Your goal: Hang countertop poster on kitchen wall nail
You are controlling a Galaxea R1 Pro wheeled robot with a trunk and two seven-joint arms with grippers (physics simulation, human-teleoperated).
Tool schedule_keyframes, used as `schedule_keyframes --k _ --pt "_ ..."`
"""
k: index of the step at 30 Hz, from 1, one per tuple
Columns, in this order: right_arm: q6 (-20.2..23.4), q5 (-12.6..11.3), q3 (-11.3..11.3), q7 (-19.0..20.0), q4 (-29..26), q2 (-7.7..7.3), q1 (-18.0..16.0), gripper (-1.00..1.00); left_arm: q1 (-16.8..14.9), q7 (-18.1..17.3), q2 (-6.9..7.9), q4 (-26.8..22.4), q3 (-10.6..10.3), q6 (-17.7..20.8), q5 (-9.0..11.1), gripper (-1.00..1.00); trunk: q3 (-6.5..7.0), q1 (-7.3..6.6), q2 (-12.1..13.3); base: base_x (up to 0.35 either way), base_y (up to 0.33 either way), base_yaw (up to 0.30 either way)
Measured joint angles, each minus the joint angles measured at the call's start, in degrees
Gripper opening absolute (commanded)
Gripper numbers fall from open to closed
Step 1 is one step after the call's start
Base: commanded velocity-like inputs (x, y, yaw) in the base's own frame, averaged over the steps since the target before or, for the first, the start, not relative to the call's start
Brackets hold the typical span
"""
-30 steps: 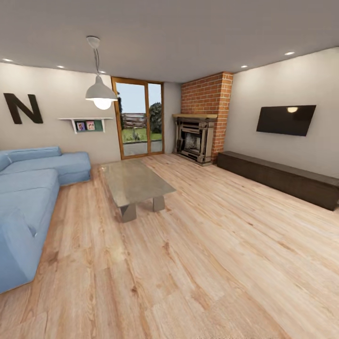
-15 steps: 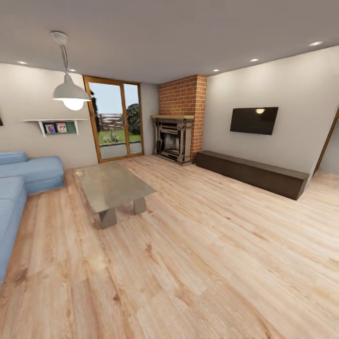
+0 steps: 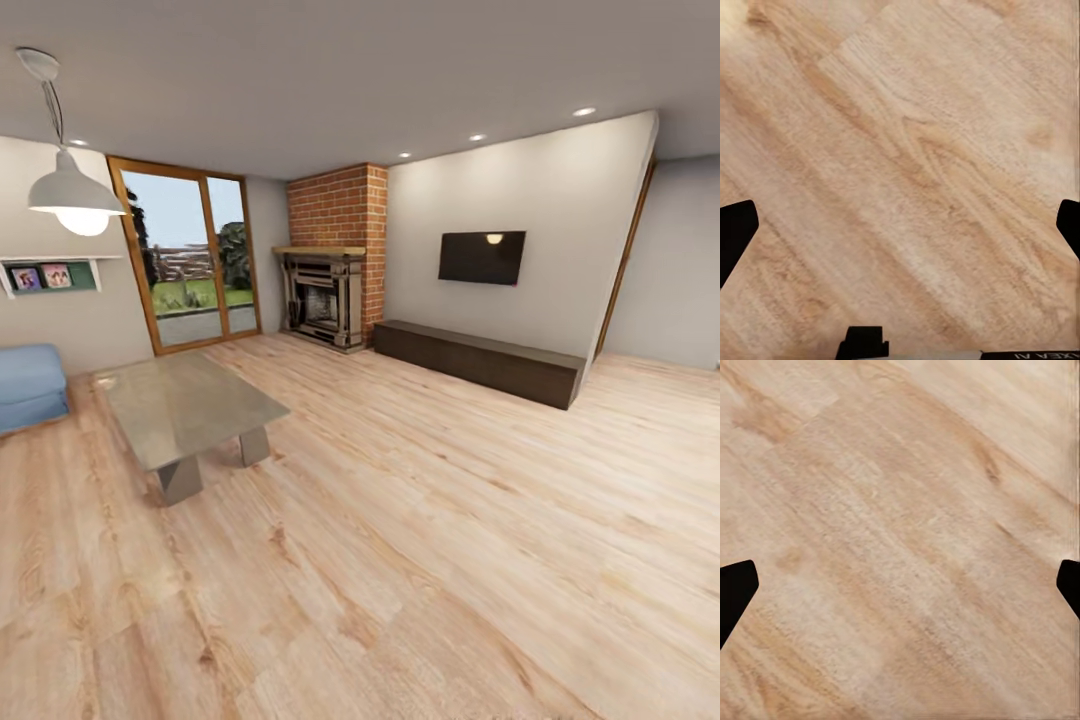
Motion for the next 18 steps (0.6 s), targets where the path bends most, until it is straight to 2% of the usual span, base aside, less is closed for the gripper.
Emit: schedule_keyframes --k 12,18 --pt "0.00 -0.04 -0.09 -0.18 0.00 -0.07 0.00 1.00 0.00 -0.02 0.09 0.06 0.19 0.00 0.01 1.00 0.29 0.00 0.00 0.000 0.000 -0.299" --pt "0.06 0.01 -0.03 -0.20 0.06 -0.26 -0.01 1.00 0.03 0.01 0.13 0.03 0.18 0.00 0.01 1.00 0.36 -0.03 0.00 0.194 -0.013 -0.098"
